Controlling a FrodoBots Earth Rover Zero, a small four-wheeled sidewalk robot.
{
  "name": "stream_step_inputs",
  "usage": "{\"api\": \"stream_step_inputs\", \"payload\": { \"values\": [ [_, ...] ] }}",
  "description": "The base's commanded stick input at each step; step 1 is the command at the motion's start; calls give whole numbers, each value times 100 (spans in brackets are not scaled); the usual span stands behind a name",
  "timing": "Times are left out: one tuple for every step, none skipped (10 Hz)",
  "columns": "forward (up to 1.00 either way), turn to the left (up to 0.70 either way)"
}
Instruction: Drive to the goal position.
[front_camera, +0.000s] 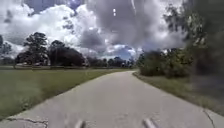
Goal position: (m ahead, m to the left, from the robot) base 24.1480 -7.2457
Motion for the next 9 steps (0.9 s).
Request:
{"api": "stream_step_inputs", "payload": {
  "values": [
    [70,0],
    [70,0],
    [70,0],
    [70,0],
    [70,0],
    [70,0],
    [70,0],
    [70,0],
    [70,0]
  ]
}}
